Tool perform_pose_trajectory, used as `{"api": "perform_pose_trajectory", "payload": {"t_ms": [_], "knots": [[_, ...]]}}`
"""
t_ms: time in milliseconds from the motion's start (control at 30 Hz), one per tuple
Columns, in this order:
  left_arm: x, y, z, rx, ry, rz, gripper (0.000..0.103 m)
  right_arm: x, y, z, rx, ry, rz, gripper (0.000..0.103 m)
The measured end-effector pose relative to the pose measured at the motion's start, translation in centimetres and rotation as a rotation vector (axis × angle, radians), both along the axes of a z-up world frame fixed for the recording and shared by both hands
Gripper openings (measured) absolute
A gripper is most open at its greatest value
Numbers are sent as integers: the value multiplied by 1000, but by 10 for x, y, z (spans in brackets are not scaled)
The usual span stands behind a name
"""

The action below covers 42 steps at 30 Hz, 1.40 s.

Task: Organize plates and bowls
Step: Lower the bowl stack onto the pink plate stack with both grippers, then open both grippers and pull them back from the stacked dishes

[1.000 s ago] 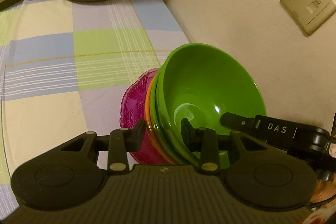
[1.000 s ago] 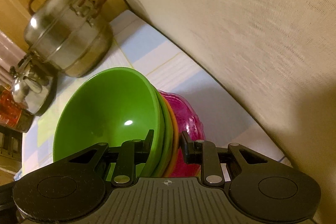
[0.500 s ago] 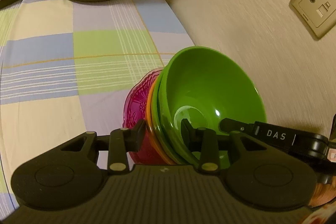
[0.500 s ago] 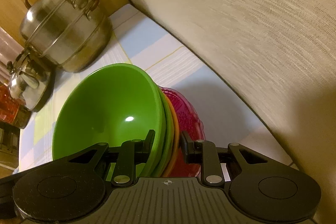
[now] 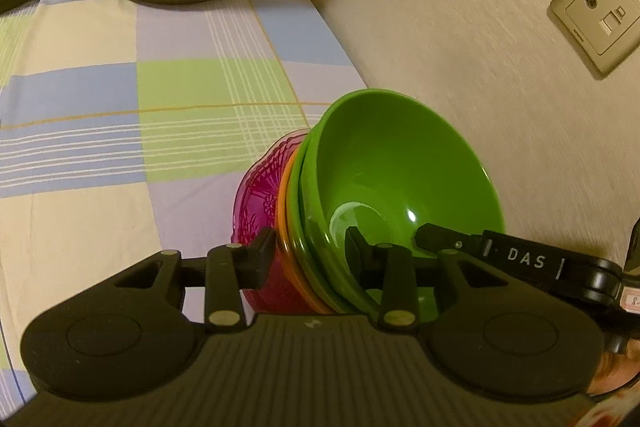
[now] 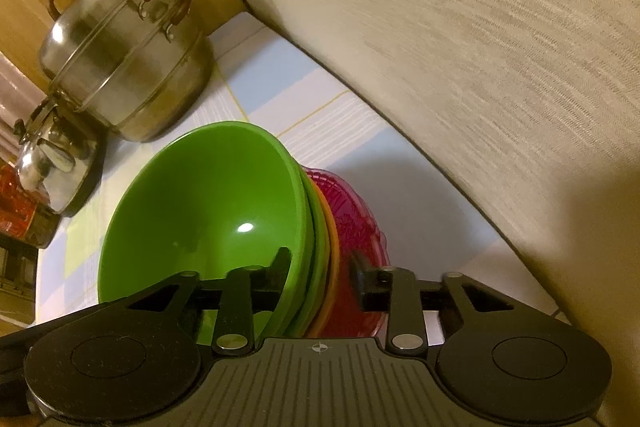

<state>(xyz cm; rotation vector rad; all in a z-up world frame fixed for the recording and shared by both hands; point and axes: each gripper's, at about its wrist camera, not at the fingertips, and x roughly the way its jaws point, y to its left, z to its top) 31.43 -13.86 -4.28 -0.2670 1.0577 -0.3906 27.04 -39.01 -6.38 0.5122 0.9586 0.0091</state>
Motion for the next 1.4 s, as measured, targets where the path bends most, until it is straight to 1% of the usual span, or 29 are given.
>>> {"api": "perform_pose_trajectory", "payload": {"t_ms": [100,200,300,700,867,1033,1100,1200,1300,1400], "knots": [[-1,1,0,5,-2,3,38,-2,-1,2,-1,-11,-6,49],[-3,3,2,6,-5,11,43,-5,-2,6,-2,-23,-11,51],[-5,6,4,-10,-8,23,46,-8,-2,10,-3,-34,-18,52],[-19,15,30,-23,-62,35,47,-22,1,32,-9,-71,-20,53],[-33,23,39,-34,-78,46,50,-33,2,44,-15,-85,-25,53],[-52,32,45,-12,-103,64,56,-51,6,53,-10,-98,-25,53],[-62,36,48,-4,-113,72,63,-59,7,54,-7,-98,-28,53],[-76,41,50,21,-128,77,68,-74,8,53,0,-94,-34,53],[-89,46,52,30,-149,76,69,-87,11,51,-1,-87,-35,53],[-104,49,56,50,-194,59,69,-100,14,50,-12,-82,-36,53]]}}
